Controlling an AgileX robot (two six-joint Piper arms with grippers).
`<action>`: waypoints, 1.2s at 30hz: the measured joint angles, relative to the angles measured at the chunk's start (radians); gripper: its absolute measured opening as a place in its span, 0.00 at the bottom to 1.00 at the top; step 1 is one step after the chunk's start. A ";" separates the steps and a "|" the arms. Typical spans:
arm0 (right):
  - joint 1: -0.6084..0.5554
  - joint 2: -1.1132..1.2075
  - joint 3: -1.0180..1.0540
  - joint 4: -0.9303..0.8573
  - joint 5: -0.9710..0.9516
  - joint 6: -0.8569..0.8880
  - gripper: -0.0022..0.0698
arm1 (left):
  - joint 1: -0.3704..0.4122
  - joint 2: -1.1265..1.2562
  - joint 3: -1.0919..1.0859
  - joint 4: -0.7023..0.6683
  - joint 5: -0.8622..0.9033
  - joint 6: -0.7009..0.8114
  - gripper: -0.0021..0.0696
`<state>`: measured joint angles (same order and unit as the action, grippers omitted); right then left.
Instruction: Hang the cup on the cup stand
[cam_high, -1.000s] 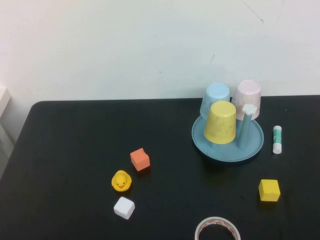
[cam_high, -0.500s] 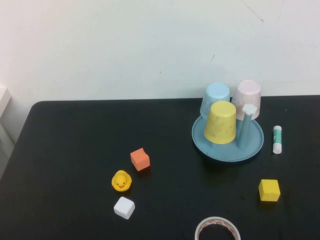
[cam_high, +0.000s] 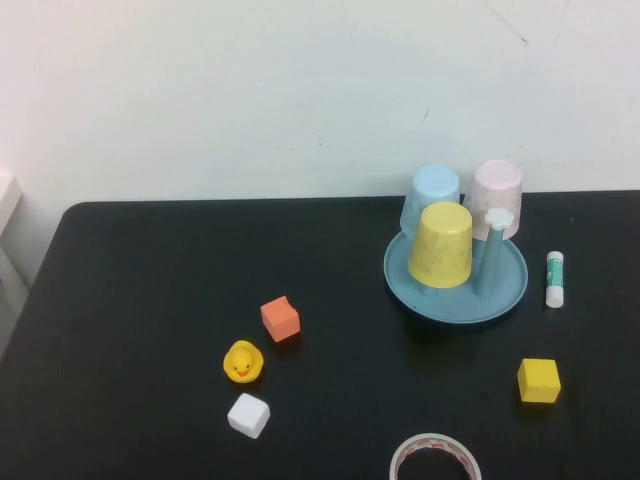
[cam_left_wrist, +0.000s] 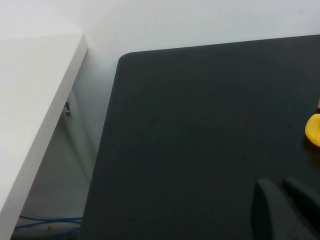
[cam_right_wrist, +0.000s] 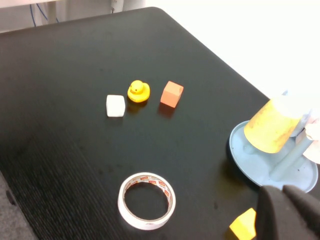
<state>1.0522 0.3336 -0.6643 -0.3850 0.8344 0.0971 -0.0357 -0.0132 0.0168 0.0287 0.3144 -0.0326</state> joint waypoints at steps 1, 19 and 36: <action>0.000 0.000 0.000 0.000 0.000 0.000 0.03 | 0.000 0.000 0.000 0.000 0.000 0.000 0.03; -0.520 -0.111 0.204 -0.062 -0.382 -0.011 0.03 | 0.000 0.000 0.000 0.000 0.000 0.000 0.03; -1.076 -0.346 0.587 -0.089 -0.849 0.083 0.03 | 0.000 0.000 0.000 0.000 0.000 0.000 0.03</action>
<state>-0.0234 -0.0122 -0.0769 -0.4744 -0.0148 0.1802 -0.0357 -0.0132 0.0168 0.0287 0.3144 -0.0326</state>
